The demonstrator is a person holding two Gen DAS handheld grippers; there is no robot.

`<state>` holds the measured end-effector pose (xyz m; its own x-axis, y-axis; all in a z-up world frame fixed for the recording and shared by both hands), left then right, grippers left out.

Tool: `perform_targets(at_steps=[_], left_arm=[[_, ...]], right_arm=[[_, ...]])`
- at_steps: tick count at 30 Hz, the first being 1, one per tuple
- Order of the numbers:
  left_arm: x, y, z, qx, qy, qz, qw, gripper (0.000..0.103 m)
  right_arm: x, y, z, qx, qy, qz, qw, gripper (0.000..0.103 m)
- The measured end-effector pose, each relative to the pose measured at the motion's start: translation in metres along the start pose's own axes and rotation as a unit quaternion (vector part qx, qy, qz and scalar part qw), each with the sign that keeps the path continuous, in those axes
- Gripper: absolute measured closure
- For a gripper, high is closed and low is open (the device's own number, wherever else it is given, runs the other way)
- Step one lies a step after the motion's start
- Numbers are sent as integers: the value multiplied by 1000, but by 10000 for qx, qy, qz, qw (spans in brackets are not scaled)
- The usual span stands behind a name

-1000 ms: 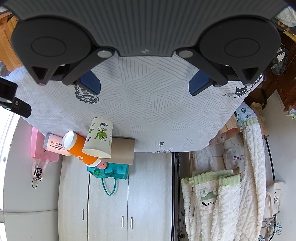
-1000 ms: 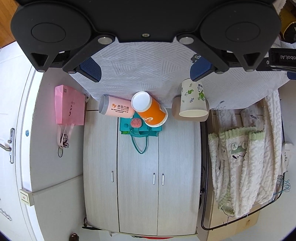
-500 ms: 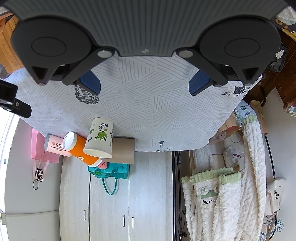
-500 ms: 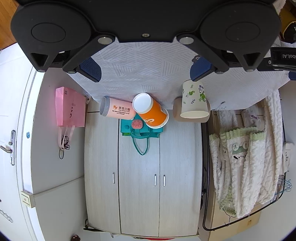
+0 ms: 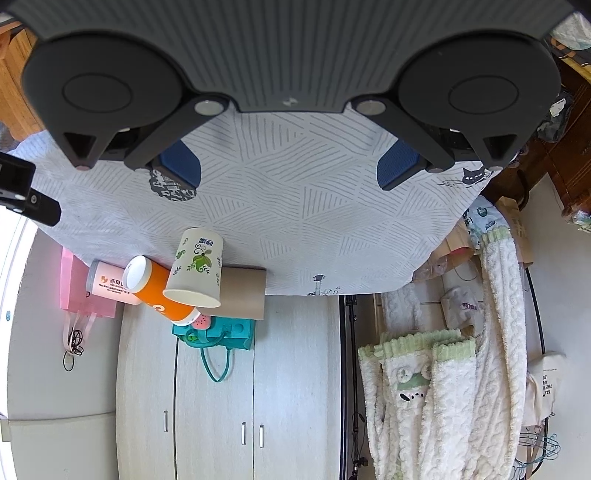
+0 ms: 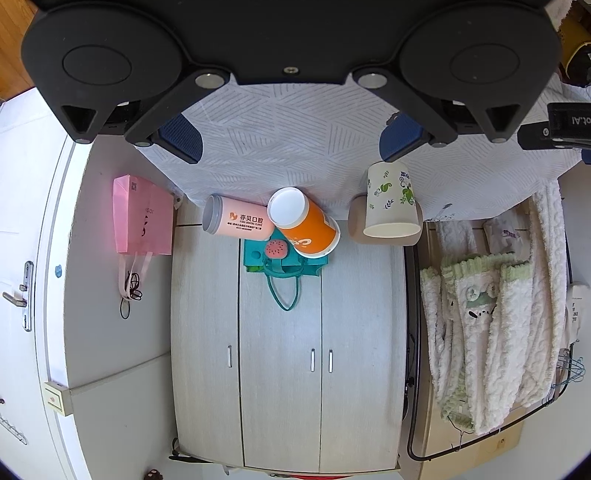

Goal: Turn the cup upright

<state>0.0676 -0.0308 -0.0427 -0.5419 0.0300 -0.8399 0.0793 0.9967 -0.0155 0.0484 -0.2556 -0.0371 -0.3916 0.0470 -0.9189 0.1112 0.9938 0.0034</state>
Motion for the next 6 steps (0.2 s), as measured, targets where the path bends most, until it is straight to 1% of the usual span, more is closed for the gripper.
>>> perform_targets(at_steps=[6], left_arm=[[0, 0, 0, 33, 30, -18, 10000, 0]], right_arm=[[1, -1, 0, 2, 12, 5, 10000, 0]])
Point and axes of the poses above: each gripper's, at about its wrist camera, not at the fingertips, and z roughly the way its jaws point, y to its left, x to its underside, the point moved 7 cm from there along z, roughly the way its jaws point, and after that the axes turned 7 degrees about y, right-handed, at the moved point
